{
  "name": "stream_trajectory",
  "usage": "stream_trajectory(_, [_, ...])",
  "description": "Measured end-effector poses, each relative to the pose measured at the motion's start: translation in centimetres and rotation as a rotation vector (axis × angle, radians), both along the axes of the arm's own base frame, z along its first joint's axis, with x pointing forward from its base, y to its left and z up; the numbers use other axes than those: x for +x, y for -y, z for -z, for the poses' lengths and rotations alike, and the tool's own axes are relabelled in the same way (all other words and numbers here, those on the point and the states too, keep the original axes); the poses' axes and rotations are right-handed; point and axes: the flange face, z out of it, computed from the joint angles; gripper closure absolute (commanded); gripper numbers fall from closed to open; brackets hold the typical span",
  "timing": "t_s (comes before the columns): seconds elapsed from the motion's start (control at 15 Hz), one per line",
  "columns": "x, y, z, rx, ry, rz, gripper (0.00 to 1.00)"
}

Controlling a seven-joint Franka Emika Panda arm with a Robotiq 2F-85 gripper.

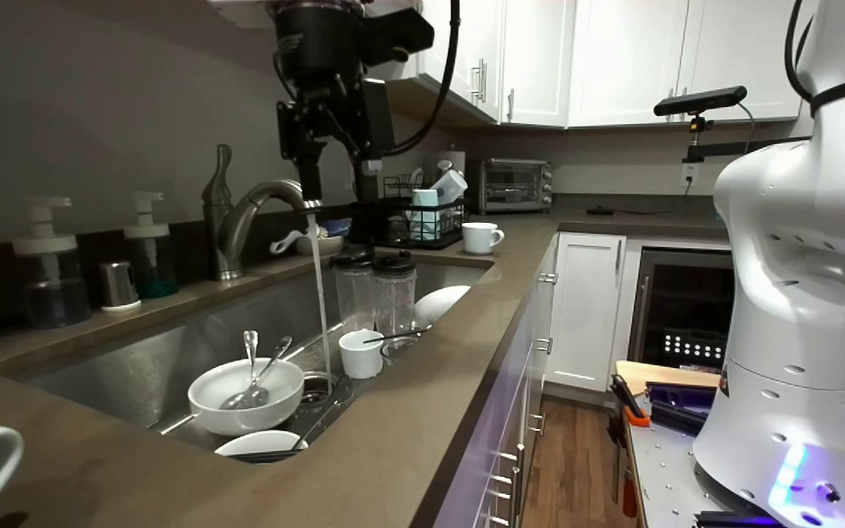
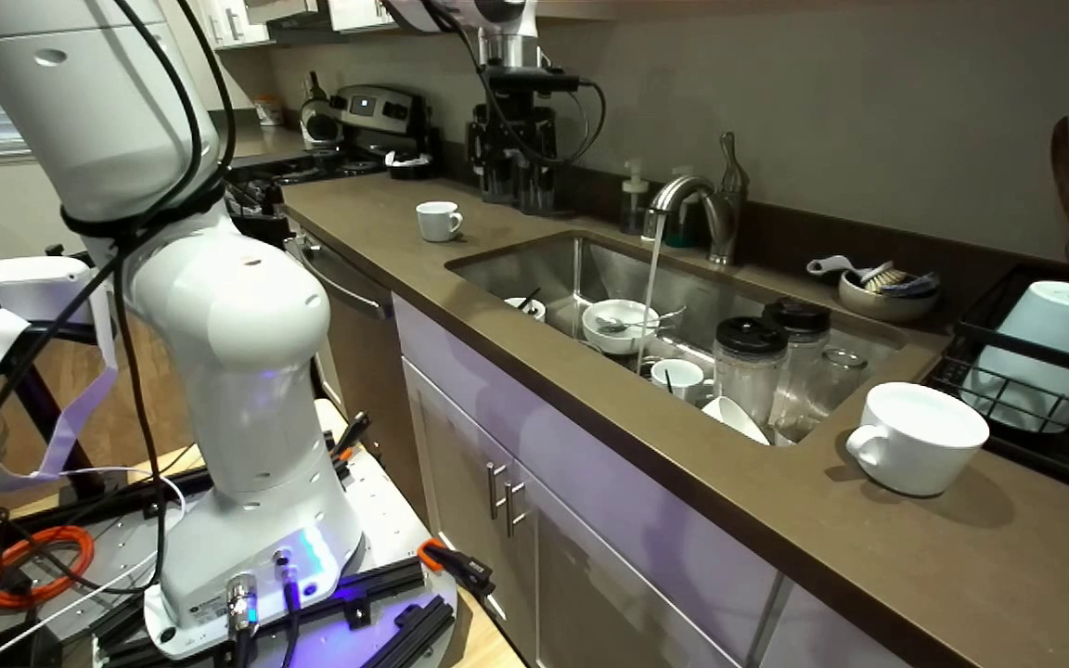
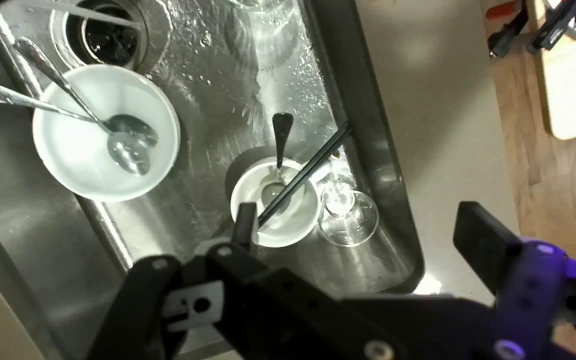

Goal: Move the mug from the left side of the sink, put some water in it, then put it on the right side of the sink

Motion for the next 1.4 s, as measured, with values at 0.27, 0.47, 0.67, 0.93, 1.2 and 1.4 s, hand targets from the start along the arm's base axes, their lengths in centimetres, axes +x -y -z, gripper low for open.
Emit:
stream_trajectory(0.27, [-0.5,-0.4,1.9,-0.028,0.001,-0.169,0.0])
stream_trajectory(0.47, [0.2,0.2,2.9,-0.009,0.032,-0.276,0.0])
stream_trajectory(0.67, [1.5,-0.2,3.7,0.008,0.062,-0.385,0.0])
stream_trajectory(0.93, [3.9,-2.5,5.0,0.024,0.068,-0.513,0.0])
stream_trajectory(1.2, [7.3,-5.8,6.5,0.054,0.058,-0.557,0.0])
stream_trajectory(1.4, [10.3,-7.6,8.0,0.08,0.032,-0.548,0.0])
